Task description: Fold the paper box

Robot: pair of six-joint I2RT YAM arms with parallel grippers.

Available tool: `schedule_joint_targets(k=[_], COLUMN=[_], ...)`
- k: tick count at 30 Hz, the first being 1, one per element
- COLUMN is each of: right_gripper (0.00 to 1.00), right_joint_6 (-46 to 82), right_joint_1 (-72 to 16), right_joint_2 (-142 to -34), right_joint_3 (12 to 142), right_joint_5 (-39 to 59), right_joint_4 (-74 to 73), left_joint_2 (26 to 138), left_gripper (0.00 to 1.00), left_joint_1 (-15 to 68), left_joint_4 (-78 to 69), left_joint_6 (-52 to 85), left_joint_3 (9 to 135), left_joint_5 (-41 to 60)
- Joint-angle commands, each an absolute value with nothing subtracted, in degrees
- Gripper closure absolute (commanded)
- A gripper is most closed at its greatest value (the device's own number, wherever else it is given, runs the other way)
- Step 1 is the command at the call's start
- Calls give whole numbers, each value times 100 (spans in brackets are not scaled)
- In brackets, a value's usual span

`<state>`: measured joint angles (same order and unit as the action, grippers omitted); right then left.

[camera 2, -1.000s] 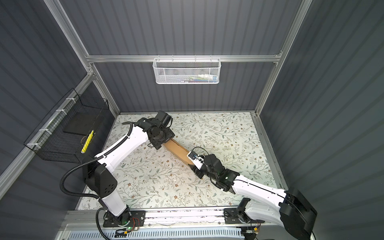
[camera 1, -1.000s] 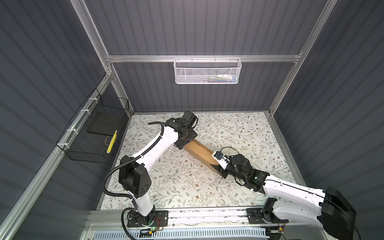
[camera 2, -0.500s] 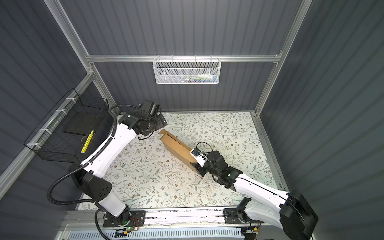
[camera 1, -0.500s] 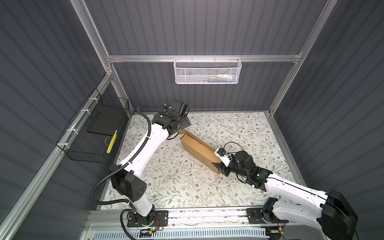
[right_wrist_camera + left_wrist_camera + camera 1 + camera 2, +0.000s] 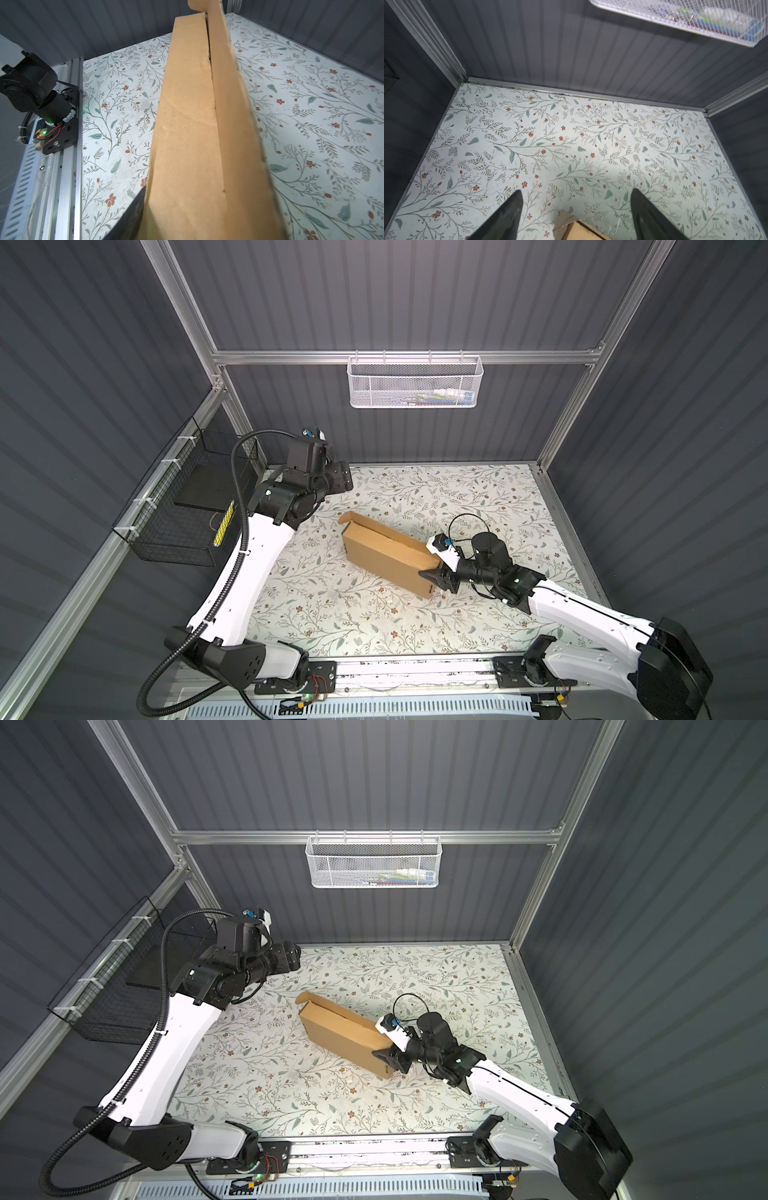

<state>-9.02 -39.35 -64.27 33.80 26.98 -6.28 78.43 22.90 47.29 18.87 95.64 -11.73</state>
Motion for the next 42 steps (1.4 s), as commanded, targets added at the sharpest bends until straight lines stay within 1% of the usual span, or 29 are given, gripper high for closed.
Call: schedule_joint_targets(k=[1,3,5,11,16,24,32,38,42], right_gripper=[55,55,55,56,56,57,57,58,58], right_joint_6=[-928,-974,-1014,-1067,-1088,-1103,-1059,-1072,-1070], right_joint_1=[-3887,-3885,-3885,-3885,-3885,-3892,-3894,-3894,-3894], right_joint_2=[-6625,-6679,-6697,-6535,-6520,-6614,-6627,-6611,-6635], right_joint_3=[3638,3639,3655,3672,3708,3764,3740,3756,3761], right_joint_5=[3232,3260,3245,3059,3015,3024,2997,2971,2954], right_joint_4=[-660,-645,-535,-214,-105,-48,-53,-26,-5], left_joint_2=[7549,7334,7177,6871,6753,6826,6947,7020,7064], left_gripper=[21,23,27,39,42,47,45,45,48], left_joint_1=[2215,2190,2180,2153,2138,2118,2079,1924,1873], left_joint_4=[5059,4998,4983,5030,5319,4676,4116,3699,3571], left_joint_6=[1394,1280,1184,1151,1048,838,526,484,500], left_joint_3=[9021,8637,8380,7652,7324,6792,6604,6363,6307], left_joint_5=[-486,-139,126,461,440,21,-243,-58,126])
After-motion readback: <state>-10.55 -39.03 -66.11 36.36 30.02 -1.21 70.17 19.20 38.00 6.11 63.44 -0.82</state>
